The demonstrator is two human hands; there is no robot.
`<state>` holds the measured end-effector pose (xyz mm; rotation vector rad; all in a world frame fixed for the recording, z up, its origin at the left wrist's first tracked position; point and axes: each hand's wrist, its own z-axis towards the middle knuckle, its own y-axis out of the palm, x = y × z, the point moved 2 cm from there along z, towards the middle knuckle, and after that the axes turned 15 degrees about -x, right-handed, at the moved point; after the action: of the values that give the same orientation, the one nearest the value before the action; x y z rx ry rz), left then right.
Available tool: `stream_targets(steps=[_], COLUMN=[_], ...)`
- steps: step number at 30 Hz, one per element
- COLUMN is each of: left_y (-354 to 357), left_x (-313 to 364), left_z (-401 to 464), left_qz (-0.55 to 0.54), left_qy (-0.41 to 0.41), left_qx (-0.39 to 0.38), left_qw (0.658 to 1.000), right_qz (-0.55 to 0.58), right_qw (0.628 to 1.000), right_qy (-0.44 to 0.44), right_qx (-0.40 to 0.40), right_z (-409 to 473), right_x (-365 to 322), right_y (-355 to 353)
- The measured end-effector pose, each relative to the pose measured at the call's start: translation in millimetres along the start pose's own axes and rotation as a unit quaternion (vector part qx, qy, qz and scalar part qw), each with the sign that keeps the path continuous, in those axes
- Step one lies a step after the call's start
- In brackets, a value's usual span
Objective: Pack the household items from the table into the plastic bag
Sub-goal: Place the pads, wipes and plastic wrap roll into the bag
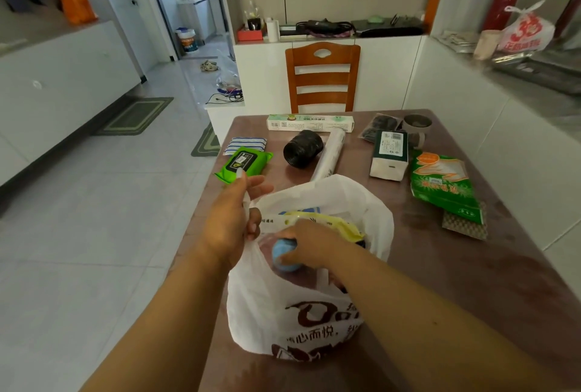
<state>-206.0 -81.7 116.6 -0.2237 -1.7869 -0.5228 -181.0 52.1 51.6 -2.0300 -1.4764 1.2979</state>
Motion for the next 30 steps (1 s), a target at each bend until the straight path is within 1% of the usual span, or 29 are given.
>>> stream_targets(steps=[3,7,9,11,14,16,18,19,21,23,25,27,30], left_y=[-6.3,-14.0,-17.9,-20.6,-24.1,-25.5,-26.7,-28.9,-33.7,-40.3,-48.4,-55.8,-61.5], left_x=[12.6,38.9,47.7,53.7,55.6,55.1,55.2,54.5,52.6,51.1,50.1,47.9,41.1], left_z=[5.8,13.7,18.5,24.0,32.7,37.3,37.5,41.5,46.2,55.6,73.6,98.8,142.1], left_qz=[0.062,0.185,0.225,0.235,0.236,0.234,0.233,0.235,0.257,0.288,0.294,0.27,0.275], left_qy=[-0.032,-0.112,-0.134,-0.139,-0.149,-0.152,-0.154,-0.156,-0.15,-0.133,-0.115,-0.107,-0.102], left_qx=[-0.014,-0.026,-0.038,-0.051,-0.056,-0.058,-0.06,-0.058,-0.047,-0.026,-0.002,0.027,0.056], left_qw=[0.997,0.976,0.964,0.961,0.959,0.959,0.958,0.958,0.953,0.948,0.949,0.956,0.954], right_qz=[-0.005,0.033,0.051,0.053,0.01,0.042,0.108,0.158,0.242,0.278,0.288,0.283,0.256], right_qw=[1.0,0.998,0.997,0.998,0.999,0.995,0.99,0.983,0.968,0.956,0.946,0.941,0.939], right_qy=[-0.009,-0.013,-0.007,-0.011,-0.028,-0.046,-0.062,-0.066,-0.067,-0.064,-0.058,-0.034,0.014], right_qx=[-0.005,0.053,0.059,0.034,-0.035,-0.073,-0.072,-0.06,-0.005,0.069,0.136,0.185,0.231], right_z=[-0.5,-14.4,-16.8,-14.9,-5.5,3.5,7.2,11.9,16.0,21.9,33.1,51.1,88.1], right_x=[0.6,2.1,8.7,13.8,11.6,11.0,14.3,18.2,27.2,36.9,45.8,54.3,68.9], right_y=[-14.8,-58.5,-80.0,-87.7,-77.0,-66.6,-63.9,-67.6,-77.2,-91.6,-108.7,-126.7,-149.6])
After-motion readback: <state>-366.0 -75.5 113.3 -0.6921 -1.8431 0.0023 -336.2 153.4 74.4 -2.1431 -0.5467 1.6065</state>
